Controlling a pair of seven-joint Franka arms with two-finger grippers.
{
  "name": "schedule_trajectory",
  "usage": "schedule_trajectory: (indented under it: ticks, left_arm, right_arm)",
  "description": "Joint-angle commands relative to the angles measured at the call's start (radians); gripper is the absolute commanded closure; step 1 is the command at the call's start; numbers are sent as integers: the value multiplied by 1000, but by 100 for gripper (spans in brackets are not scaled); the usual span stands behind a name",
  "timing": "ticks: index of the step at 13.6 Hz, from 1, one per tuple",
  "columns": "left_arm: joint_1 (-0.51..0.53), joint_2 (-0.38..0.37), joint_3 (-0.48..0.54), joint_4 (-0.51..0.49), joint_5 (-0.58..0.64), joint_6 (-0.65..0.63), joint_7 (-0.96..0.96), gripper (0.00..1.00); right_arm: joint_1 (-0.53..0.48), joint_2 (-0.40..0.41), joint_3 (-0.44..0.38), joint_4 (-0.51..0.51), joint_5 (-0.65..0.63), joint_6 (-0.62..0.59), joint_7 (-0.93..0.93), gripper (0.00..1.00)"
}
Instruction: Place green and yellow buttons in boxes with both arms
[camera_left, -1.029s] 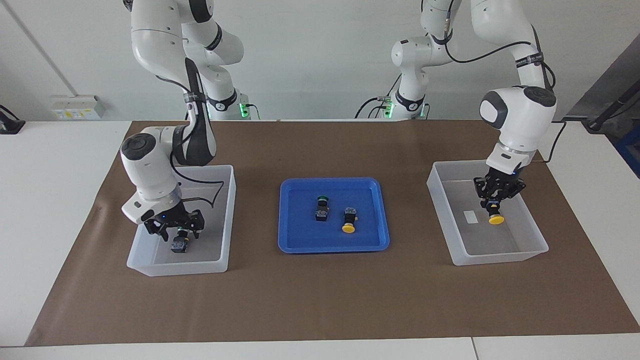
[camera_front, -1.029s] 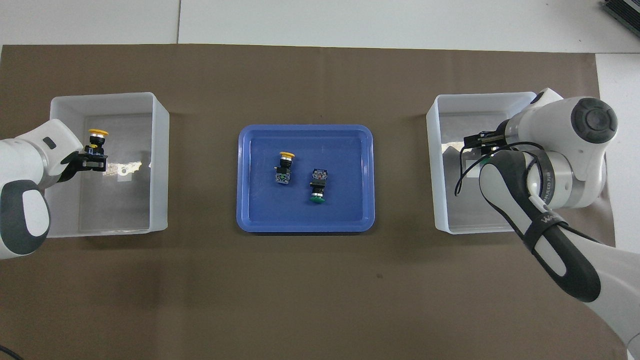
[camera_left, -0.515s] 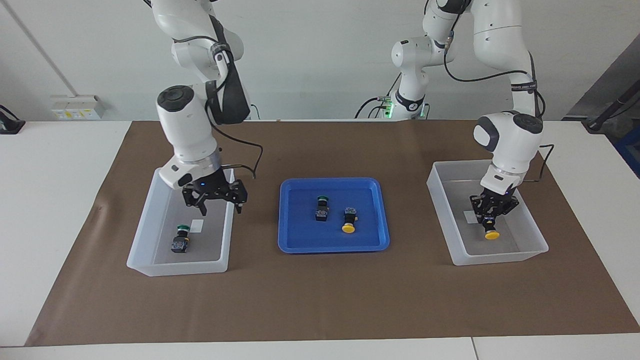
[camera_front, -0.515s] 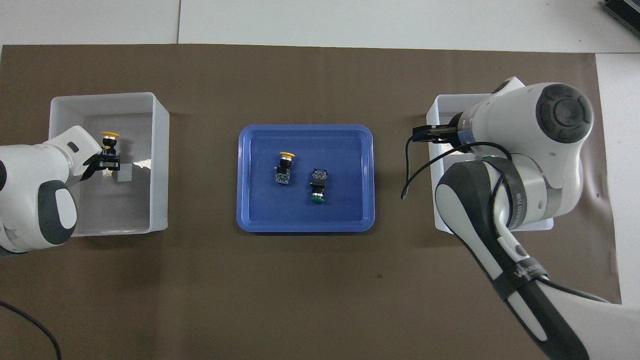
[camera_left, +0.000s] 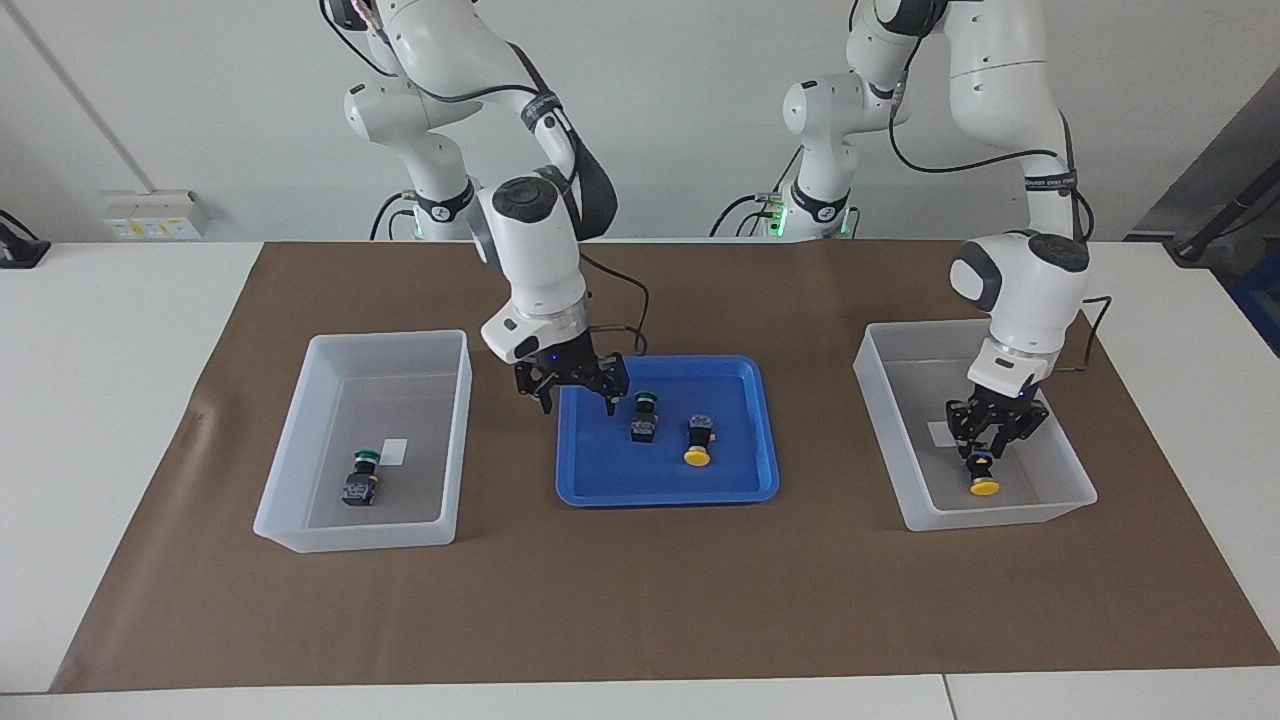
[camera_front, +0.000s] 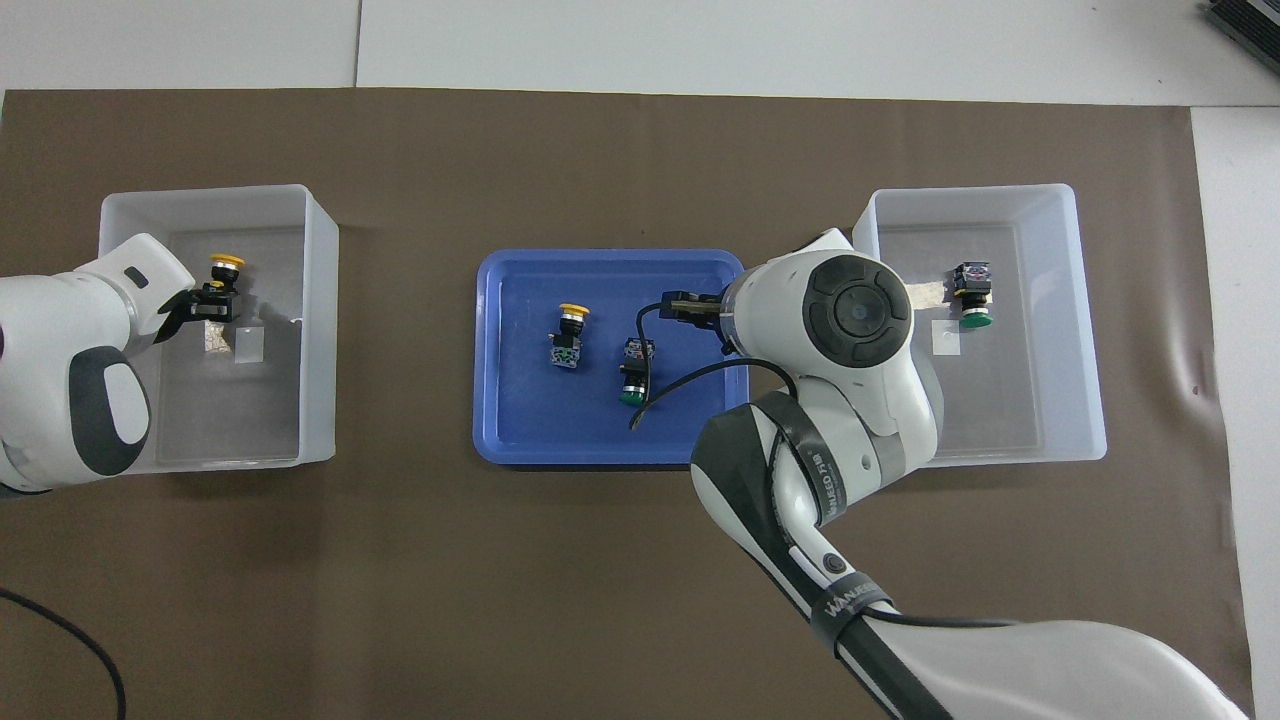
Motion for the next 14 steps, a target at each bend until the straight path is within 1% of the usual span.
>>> schedule_trajectory:
  ticks: [1, 3, 4, 6, 8, 10, 11, 12, 14]
  left_arm:
    - [8, -95, -8, 1, -3, -58, -7, 0]
    - [4, -158, -8, 6, -1, -150, -7, 0]
    - [-5, -180, -8, 32, -3, -205, -9, 0]
    - [-11, -198, -16, 122, -1, -365, -16, 0]
    - [-19, -204, -22, 211, 0, -501, -74, 0]
    - [-64, -204, -22, 227, 0, -519, -128, 0]
    - [-87, -206, -22, 229, 0, -519, -169, 0]
    - [-100, -206, -22, 235, 0, -526, -199, 0]
    - [-124, -197, -25, 291, 0, -619, -205, 0]
  right_arm:
    - [45, 24, 0, 14, 10, 21, 52, 0]
    - [61, 55, 0, 35, -2, 36, 98, 0]
    - [84, 78, 0, 41, -2, 53, 106, 0]
    - [96, 113, 0, 41, -35, 90, 106, 0]
    - [108, 136, 0, 40, -81, 93, 107, 0]
    - [131, 158, 0, 40, -97, 119, 109, 0]
    - [133, 160, 0, 32, -103, 118, 109, 11]
    - [136, 160, 0, 24, -103, 113, 109, 26]
    - [138, 167, 0, 18, -103, 119, 109, 33]
